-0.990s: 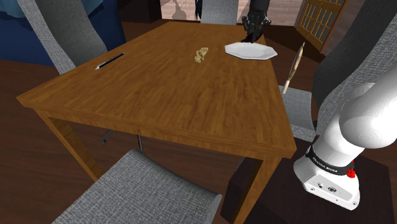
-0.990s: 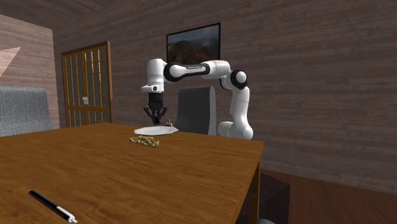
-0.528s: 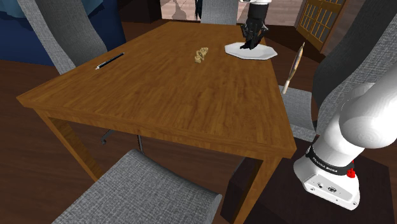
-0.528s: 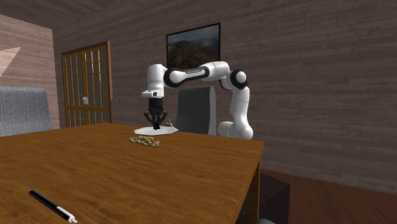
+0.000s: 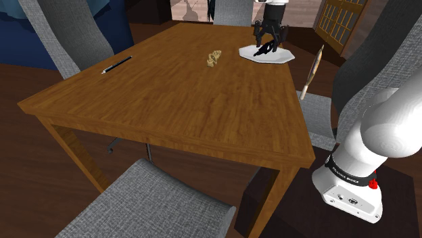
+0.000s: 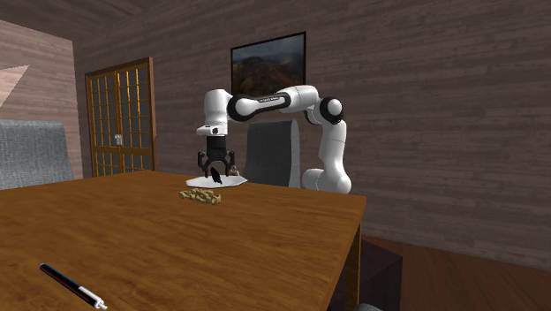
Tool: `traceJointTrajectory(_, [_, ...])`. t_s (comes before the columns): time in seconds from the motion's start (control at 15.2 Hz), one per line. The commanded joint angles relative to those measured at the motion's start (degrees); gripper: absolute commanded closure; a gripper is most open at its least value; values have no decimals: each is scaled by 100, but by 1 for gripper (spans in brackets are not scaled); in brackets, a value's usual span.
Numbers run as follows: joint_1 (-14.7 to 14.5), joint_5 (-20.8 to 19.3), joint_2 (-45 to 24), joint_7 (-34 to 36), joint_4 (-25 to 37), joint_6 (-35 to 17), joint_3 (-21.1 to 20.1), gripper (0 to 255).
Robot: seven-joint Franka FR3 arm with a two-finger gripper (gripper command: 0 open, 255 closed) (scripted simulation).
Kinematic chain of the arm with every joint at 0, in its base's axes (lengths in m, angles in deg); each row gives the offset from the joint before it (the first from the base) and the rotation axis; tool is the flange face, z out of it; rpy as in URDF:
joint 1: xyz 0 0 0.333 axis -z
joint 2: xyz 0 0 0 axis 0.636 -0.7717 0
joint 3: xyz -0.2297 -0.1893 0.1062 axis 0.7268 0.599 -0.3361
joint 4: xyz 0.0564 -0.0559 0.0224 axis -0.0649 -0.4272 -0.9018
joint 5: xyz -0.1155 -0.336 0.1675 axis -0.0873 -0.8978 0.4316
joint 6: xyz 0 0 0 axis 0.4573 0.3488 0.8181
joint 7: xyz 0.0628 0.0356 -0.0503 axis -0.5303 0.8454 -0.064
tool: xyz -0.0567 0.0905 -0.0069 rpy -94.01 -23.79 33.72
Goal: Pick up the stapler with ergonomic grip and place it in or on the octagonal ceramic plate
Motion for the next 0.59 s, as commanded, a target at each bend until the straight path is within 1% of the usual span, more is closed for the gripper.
traceJointTrajectory(0.0, [0, 0, 0, 0, 0, 0, 0, 0])
traceJointTrajectory(0.13, [0, 0, 0, 0, 0, 0, 0, 0])
traceJointTrajectory(0.4, [-18, 25, -31, -15, 760, 730, -27, 0])
traceJointTrajectory(0.53, [-18, 25, -30, -15, 758, 729, -27, 0])
